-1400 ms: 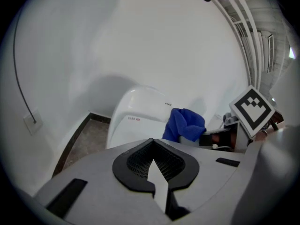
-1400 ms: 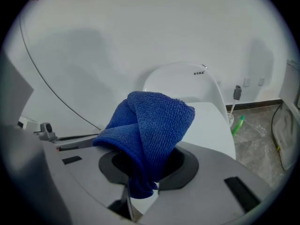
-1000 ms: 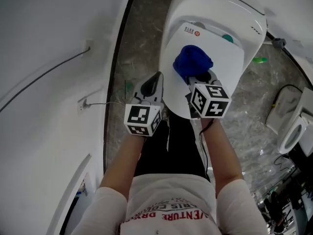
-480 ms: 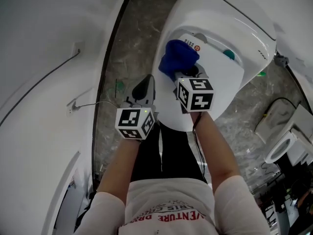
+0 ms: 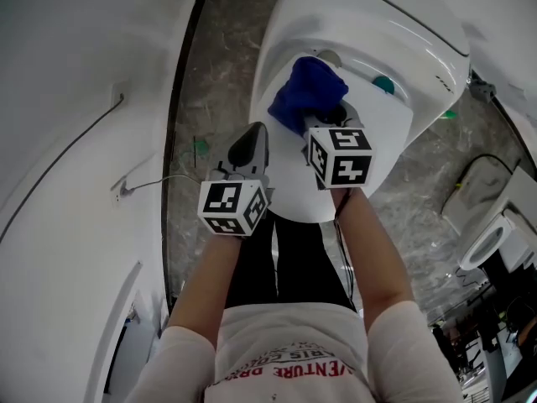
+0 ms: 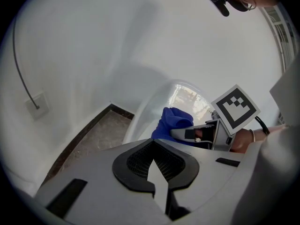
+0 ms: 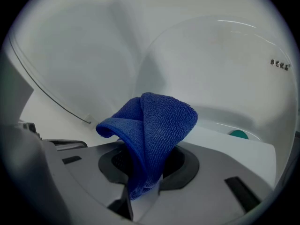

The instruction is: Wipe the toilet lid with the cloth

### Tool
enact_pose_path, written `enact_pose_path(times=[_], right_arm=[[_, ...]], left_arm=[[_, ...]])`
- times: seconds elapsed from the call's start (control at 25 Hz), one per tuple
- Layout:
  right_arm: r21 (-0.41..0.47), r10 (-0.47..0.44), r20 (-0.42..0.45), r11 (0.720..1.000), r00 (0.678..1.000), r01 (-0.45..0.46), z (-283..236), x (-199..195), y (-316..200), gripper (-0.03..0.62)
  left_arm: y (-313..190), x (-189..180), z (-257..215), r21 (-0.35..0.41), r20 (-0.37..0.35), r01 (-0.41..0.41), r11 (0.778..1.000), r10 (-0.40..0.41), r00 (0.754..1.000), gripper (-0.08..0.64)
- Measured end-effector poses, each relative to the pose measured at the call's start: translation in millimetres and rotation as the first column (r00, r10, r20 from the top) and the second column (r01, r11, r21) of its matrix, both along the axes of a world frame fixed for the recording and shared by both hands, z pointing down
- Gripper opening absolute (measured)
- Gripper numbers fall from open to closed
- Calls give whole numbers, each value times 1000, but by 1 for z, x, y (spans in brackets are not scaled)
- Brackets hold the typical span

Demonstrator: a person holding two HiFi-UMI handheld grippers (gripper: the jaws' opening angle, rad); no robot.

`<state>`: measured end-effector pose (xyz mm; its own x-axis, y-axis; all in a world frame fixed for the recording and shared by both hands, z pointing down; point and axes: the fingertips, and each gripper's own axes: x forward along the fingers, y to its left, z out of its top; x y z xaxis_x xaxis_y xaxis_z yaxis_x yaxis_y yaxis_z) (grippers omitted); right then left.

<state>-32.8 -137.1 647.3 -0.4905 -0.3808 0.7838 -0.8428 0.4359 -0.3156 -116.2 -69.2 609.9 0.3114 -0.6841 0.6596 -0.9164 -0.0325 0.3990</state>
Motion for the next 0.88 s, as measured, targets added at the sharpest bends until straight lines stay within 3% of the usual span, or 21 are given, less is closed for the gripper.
enact_pose_path(times=[0.52,0.88], right_arm=[[-14,176,-24,984,984,-177,-4,107,5,87],[-41,309,-59,949,949,-312,-2,197,30,89]], left_arm=[[-16,85,-11,31,-21,-183,983,184,983,6],[-12,158,-16,71,-63,-341,937,345,936,6]])
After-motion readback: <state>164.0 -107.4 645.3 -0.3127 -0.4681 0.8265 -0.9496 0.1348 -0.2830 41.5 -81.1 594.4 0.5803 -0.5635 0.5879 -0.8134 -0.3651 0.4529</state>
